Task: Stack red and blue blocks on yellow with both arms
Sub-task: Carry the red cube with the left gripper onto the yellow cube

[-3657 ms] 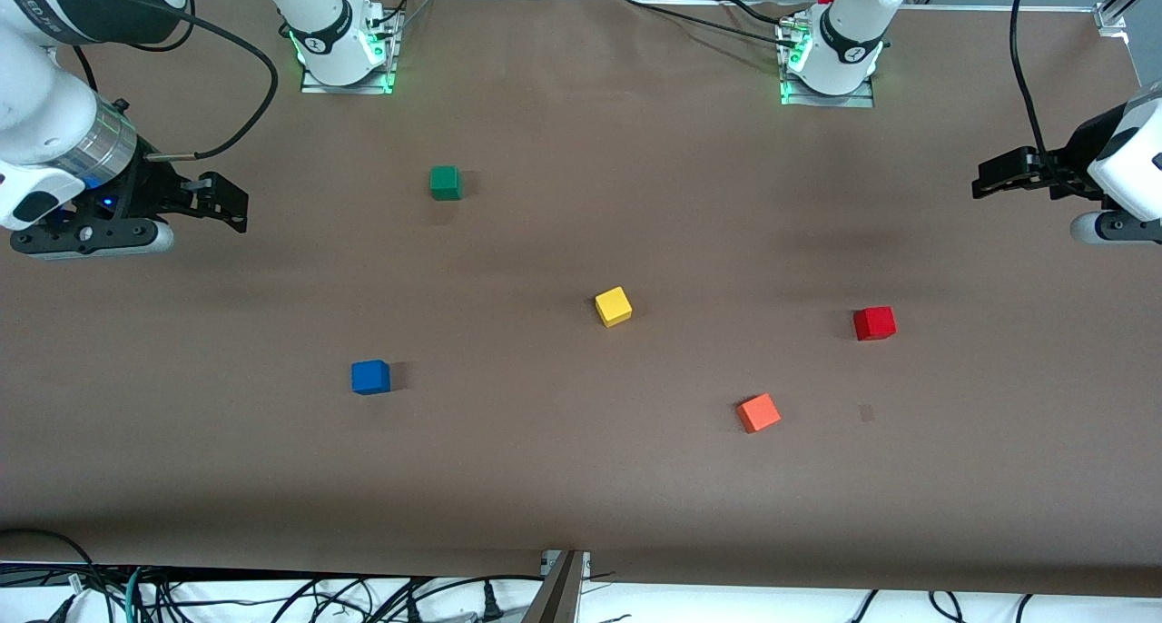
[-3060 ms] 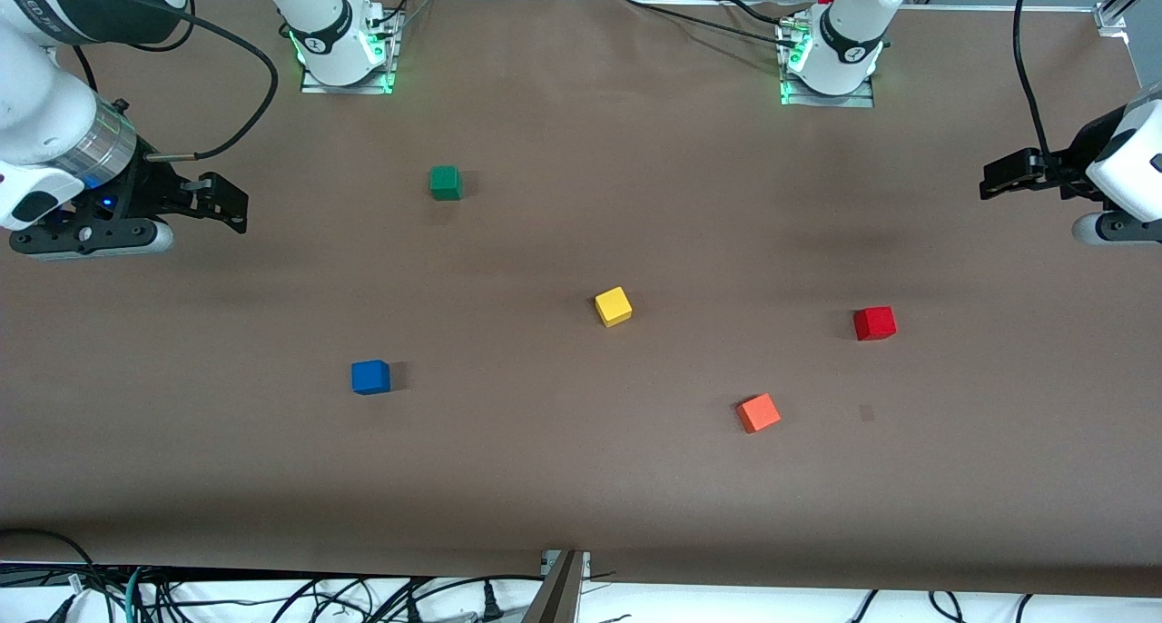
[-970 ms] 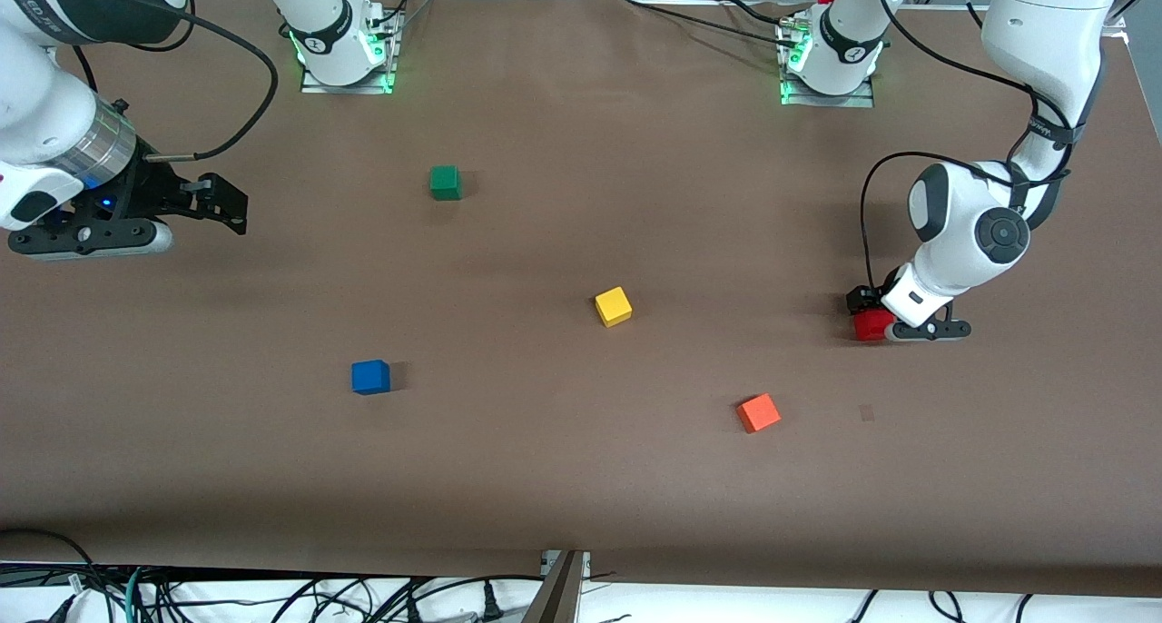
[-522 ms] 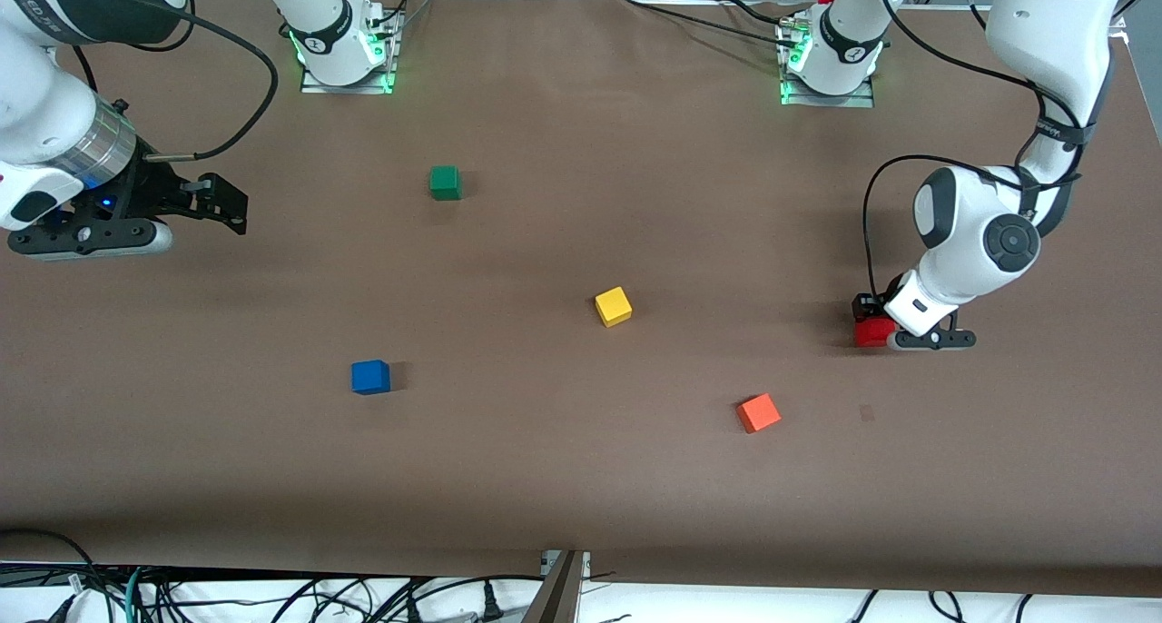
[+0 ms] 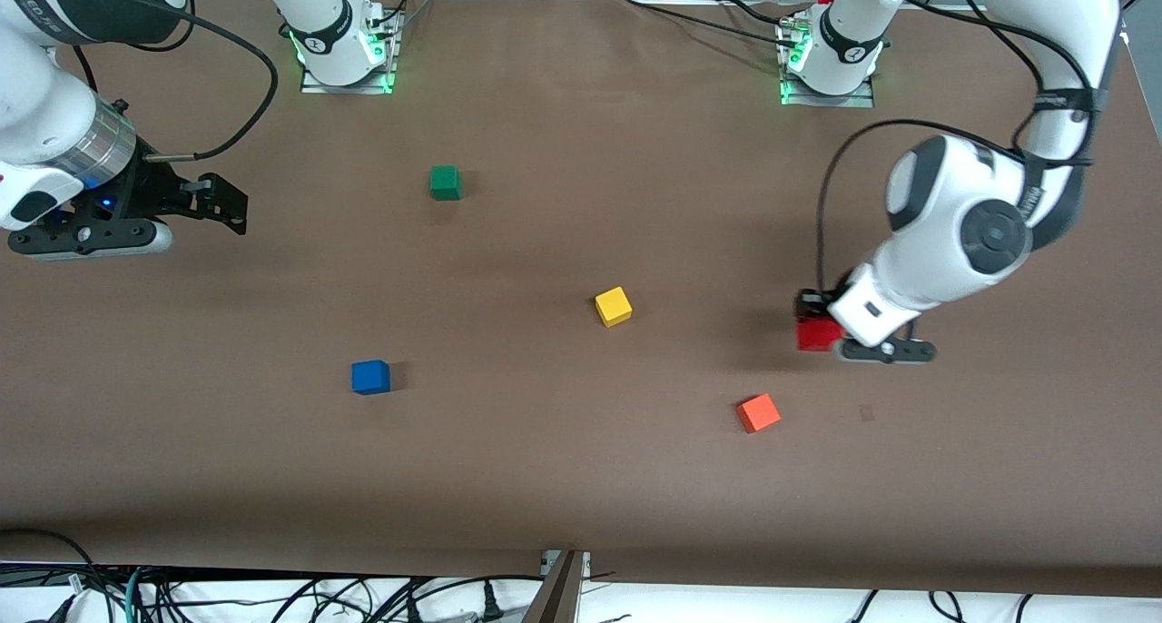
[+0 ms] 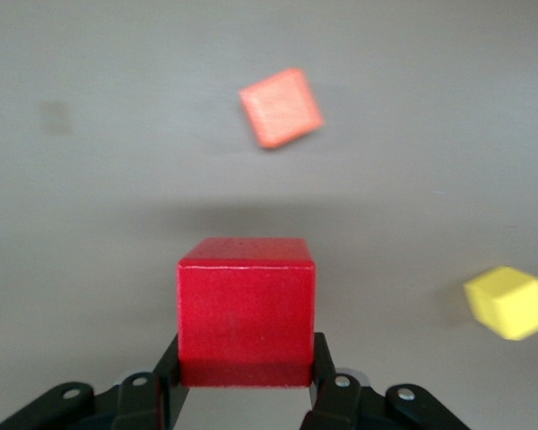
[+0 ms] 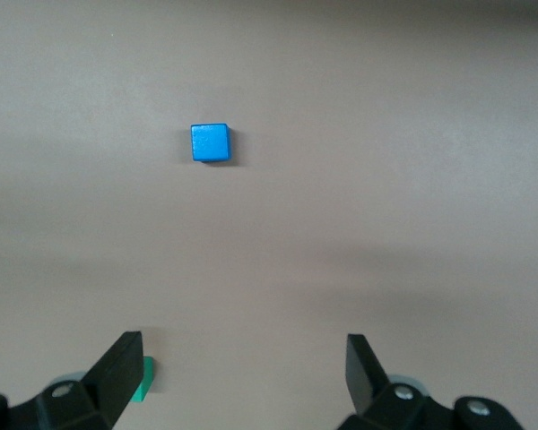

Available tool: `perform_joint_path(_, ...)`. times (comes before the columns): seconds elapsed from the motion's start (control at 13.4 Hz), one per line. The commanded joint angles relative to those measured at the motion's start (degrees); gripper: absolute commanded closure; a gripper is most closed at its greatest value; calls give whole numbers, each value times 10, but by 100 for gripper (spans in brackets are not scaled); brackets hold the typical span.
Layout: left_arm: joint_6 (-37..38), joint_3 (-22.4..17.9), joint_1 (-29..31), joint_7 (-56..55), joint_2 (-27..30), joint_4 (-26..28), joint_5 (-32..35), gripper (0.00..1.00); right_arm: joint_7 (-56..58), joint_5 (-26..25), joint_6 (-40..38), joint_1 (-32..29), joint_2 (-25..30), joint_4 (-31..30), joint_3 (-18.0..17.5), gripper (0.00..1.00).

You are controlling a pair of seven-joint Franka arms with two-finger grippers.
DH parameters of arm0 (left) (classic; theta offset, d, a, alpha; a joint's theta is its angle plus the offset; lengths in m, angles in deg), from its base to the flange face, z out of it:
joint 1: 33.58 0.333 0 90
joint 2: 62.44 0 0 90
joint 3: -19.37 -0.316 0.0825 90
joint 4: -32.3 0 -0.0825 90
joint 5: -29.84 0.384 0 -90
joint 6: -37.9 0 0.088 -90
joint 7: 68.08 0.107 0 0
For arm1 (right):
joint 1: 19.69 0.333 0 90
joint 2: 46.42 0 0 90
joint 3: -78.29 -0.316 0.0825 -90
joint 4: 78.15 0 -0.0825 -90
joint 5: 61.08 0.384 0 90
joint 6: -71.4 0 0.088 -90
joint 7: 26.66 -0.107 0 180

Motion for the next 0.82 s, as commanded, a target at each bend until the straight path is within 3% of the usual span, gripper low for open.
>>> perform_joint_path(0.0,10,5,-55,-86,-33,-45,-11,95,9,-1,3,-5,4,-2,-3,0)
perform_joint_path(0.37,7,1,-166,-287,-107,-124,-1,95,9,-1,3,-6,4,-2,-3,0)
perform_joint_path(0.75,-32,-1,-219,-369,-150,-128,44,94,9,-1,3,-6,4,-2,-3,0)
